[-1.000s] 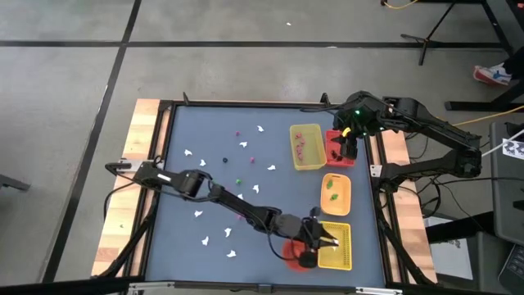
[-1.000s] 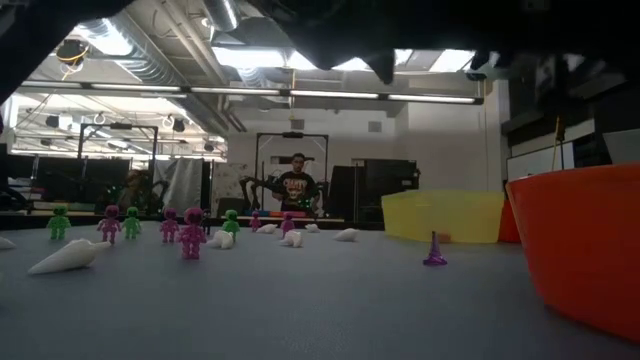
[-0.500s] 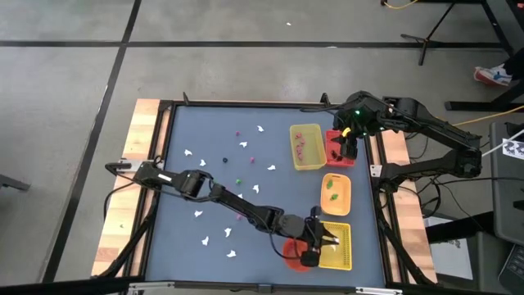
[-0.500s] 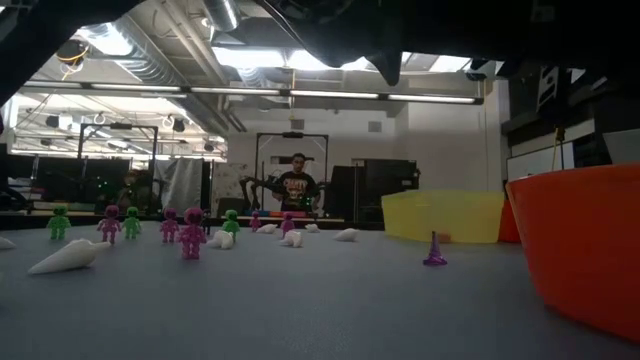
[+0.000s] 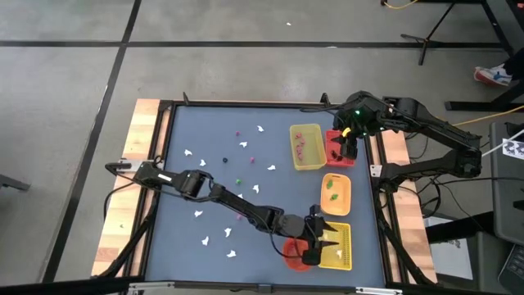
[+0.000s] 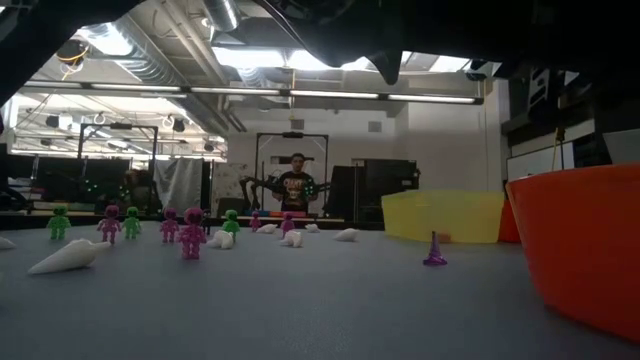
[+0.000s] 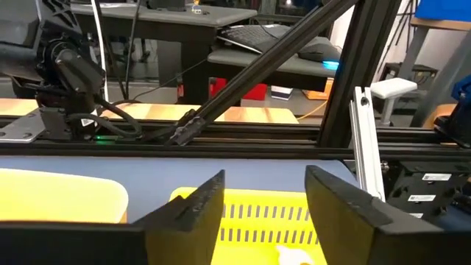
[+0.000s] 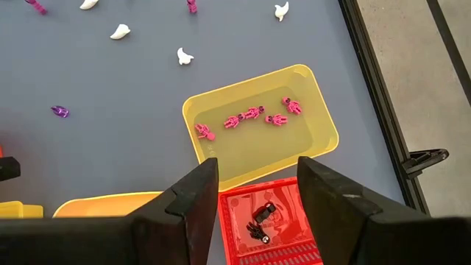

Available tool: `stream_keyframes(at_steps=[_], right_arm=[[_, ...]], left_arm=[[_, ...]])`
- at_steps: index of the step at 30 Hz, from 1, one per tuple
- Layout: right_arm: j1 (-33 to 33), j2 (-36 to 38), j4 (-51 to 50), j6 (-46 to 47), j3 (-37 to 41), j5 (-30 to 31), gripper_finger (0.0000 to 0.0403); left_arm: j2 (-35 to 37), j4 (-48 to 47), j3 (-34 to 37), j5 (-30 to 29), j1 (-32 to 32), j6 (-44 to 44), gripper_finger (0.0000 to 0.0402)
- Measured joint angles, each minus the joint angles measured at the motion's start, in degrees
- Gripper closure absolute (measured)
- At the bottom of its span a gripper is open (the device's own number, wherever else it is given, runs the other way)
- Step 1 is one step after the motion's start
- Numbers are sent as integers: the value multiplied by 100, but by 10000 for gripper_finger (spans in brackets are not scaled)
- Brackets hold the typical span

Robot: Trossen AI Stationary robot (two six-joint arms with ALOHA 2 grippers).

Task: Sort Halloween decoration
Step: Put the white ghost toy into the yellow box, then put the pink skeleton toy into the top yellow bin

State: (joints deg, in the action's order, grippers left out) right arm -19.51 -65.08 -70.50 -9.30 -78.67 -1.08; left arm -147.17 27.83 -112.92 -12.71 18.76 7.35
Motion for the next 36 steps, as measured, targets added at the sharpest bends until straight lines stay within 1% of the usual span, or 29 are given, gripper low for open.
stream_keyframes(at_steps=[4,15,19,23,28,36], right_arm=[[0,0,2,-2,0,0,219],[0,0,0,0,0,0,219],[0,0,-4,-2,0,0,219],[0,-1,-13,-1,0,0,219],[0,-2,-11,-2,0,0,219],[2,-4,11,-2,0,-4,219]], left_arm=[[0,0,0,10,0,0,220],[8,0,0,-4,0,0,222],[131,-203,0,-5,-7,-33,223],[492,-1102,0,-11,-45,-288,223],[1210,-2738,-2,-29,-93,-391,223],[2322,-5039,-2,-135,-150,-398,223]])
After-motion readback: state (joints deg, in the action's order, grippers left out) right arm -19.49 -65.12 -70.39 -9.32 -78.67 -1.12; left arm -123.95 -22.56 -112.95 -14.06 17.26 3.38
